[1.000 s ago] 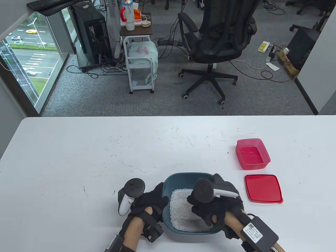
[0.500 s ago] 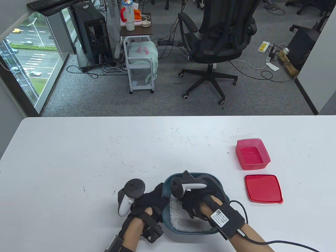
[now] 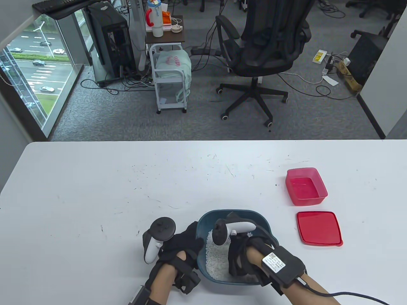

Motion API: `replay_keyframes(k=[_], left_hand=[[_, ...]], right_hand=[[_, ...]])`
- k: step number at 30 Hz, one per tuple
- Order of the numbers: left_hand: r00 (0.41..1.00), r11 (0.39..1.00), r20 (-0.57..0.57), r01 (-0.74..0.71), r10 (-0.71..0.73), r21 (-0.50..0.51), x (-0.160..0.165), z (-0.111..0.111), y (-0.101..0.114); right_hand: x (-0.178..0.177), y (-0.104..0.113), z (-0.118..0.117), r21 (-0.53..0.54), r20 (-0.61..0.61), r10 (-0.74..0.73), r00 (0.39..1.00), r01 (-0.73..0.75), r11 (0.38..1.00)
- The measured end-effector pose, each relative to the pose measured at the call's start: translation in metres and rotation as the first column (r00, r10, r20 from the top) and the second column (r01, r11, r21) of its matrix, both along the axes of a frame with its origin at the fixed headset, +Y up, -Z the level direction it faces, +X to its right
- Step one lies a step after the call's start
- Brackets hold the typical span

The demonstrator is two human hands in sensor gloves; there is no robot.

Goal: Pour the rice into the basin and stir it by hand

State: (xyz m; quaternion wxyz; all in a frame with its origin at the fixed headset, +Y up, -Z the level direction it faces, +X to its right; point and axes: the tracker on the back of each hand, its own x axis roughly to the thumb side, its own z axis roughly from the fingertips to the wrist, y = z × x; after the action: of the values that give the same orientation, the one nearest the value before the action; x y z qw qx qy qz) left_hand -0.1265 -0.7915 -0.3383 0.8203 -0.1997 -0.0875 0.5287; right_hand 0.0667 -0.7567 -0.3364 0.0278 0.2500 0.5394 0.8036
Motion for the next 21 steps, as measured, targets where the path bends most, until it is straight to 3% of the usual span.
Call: replay_keyframes(k=[2, 5, 8, 11, 15, 21], left_hand=[[1.000, 1.000, 0.002, 0.000, 0.000, 0.002, 0.000, 0.000, 0.000], [1.000, 1.000, 0.003, -0.024, 0.024, -0.002, -0.001, 0.000, -0.001], [0.999, 1.000, 0.017, -0.030, 0.030, -0.003, -0.001, 0.000, -0.001], [0.999, 1.000, 0.022, -0.027, 0.027, 0.001, -0.001, 0.000, 0.000], [1.000, 1.000, 0.022, -0.017, 0.017, 0.012, -0.001, 0.000, 0.000], [1.000, 1.000, 0.014, -0.017, 0.017, 0.010, -0.002, 0.000, 0.000]], right_hand=[[0.000, 0.001, -0.004, -0.079, 0.054, -0.155, 0.986, 0.159, 0.984], [0.000, -0.003, -0.013, -0.192, 0.202, -0.343, 0.917, 0.381, 0.904], [0.001, -0.002, -0.026, -0.151, 0.292, -0.364, 0.885, 0.418, 0.896], [0.002, 0.003, -0.041, -0.009, 0.342, -0.362, 0.867, 0.388, 0.922], [0.007, 0.012, -0.051, 0.218, 0.368, -0.298, 0.880, 0.230, 0.948], [0.021, 0.015, -0.044, 0.329, 0.338, 0.020, 0.941, -0.138, 0.934]])
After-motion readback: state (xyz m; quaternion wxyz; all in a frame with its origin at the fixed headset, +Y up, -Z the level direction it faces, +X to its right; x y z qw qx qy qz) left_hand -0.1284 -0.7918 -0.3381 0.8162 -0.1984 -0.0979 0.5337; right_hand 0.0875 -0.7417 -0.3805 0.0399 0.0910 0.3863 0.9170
